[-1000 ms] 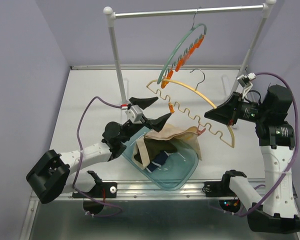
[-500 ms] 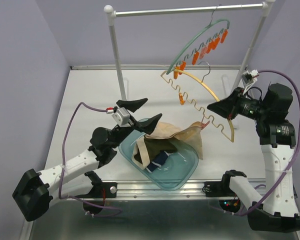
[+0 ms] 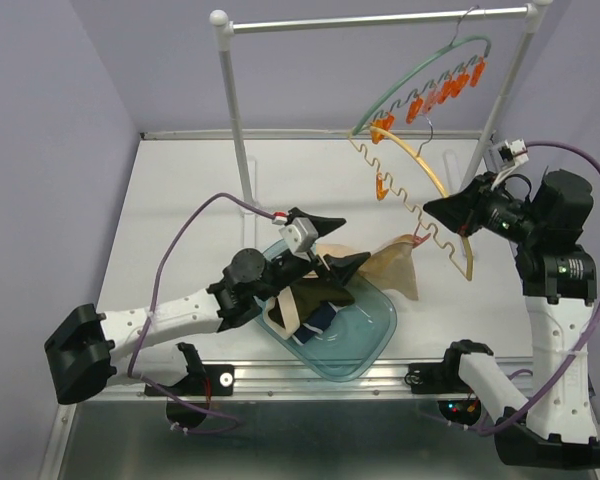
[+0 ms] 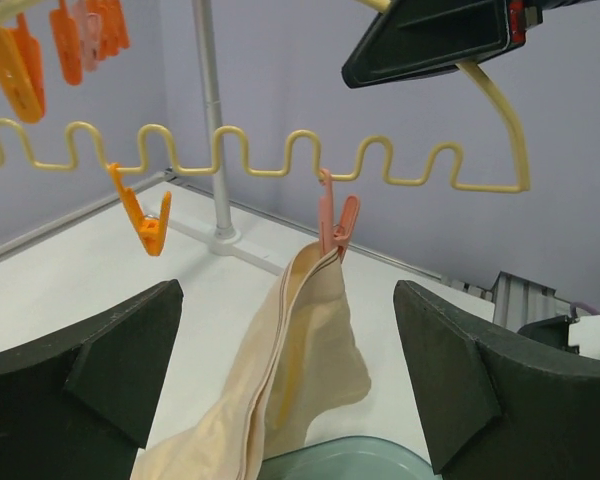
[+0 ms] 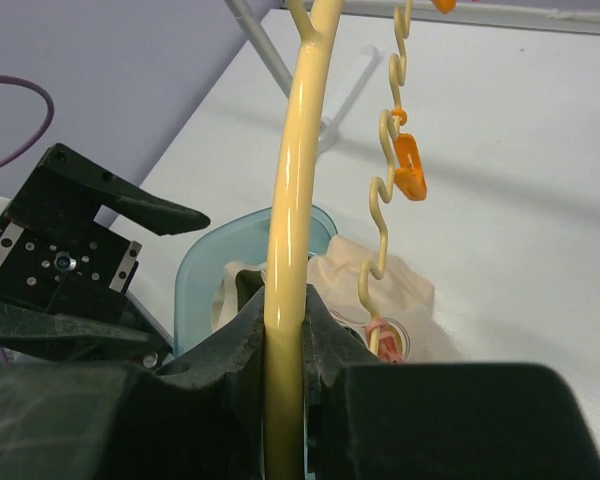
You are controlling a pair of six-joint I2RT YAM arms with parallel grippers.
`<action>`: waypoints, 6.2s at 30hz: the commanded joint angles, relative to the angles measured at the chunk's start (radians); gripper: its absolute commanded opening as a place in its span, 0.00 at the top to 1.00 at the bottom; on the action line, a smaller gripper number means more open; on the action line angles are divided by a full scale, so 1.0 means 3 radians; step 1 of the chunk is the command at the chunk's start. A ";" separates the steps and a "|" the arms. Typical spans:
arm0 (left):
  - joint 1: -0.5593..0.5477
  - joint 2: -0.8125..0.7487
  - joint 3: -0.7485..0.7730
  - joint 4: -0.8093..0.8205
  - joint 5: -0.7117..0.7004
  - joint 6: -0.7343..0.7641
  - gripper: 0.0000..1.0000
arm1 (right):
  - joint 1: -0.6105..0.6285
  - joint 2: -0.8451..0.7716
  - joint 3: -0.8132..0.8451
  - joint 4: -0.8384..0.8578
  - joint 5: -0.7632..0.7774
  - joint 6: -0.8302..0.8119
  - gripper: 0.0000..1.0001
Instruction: Remove the underwear clipped to the hanger
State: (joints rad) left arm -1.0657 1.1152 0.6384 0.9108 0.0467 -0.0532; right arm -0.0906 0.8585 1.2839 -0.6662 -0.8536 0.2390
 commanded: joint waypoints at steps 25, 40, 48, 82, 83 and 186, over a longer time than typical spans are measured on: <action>-0.0564 0.1252 0.1385 -0.0182 -0.0074 0.0336 0.01 | -0.0005 -0.0300 0.0138 0.0293 0.0636 0.0093 0.99; -0.0595 0.1830 0.1840 -0.0295 -0.0672 0.0561 0.04 | -0.0005 -0.0331 0.0098 0.0293 0.0534 0.0170 0.99; -0.0595 0.1907 0.1901 -0.0162 -0.0749 0.0627 0.09 | -0.0005 -0.0346 0.0062 0.0293 0.0514 0.0185 0.99; -0.0605 0.1407 0.1304 0.0053 -0.0657 0.0515 0.29 | -0.0005 -0.0422 0.0067 -0.0039 0.0703 -0.0264 0.99; -0.0605 0.1295 0.1182 0.0053 -0.0667 0.0520 0.28 | -0.0005 -0.0463 0.0087 -0.0156 0.0708 -0.0321 0.99; -0.0518 -0.0374 -0.0145 -0.0719 -0.1210 0.0473 0.01 | 0.0000 0.1812 0.1928 0.0789 0.0570 0.0375 0.81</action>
State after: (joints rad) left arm -1.2282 0.9779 0.5213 0.6815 -0.4309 0.0032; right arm -0.0906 1.4590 1.8774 -0.5156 -0.6880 0.4015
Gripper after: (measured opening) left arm 0.986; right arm 0.193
